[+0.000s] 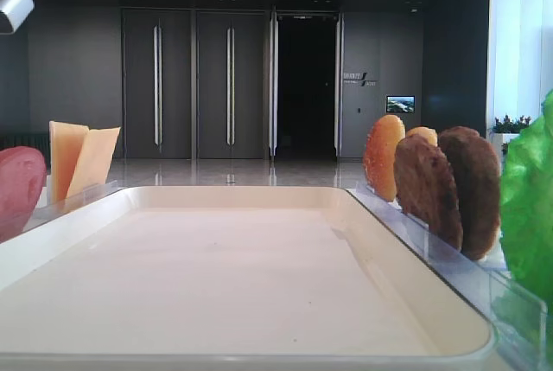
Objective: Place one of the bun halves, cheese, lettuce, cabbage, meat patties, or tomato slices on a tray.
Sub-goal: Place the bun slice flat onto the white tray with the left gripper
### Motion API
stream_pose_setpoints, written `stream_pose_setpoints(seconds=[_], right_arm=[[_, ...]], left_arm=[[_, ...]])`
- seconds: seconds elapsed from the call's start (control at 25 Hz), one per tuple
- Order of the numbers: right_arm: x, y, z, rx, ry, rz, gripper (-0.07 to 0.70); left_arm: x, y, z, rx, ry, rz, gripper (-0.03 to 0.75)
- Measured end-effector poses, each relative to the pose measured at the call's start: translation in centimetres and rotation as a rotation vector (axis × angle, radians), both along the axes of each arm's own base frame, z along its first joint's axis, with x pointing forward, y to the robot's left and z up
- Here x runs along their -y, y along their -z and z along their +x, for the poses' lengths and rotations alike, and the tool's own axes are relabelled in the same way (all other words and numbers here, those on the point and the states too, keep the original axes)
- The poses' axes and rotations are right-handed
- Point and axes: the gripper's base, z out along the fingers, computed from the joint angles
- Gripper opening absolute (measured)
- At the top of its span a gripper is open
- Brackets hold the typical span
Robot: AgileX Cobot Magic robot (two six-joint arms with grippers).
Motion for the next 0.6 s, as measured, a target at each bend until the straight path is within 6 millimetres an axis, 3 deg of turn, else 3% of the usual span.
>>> stream_pose_setpoints(seconds=[0.6], right_arm=[[0.0,0.0,0.0,0.000,0.000,0.000,0.538]], left_arm=[[1.8,-5.3,2.6,0.126,0.026,-0.095,0.156]])
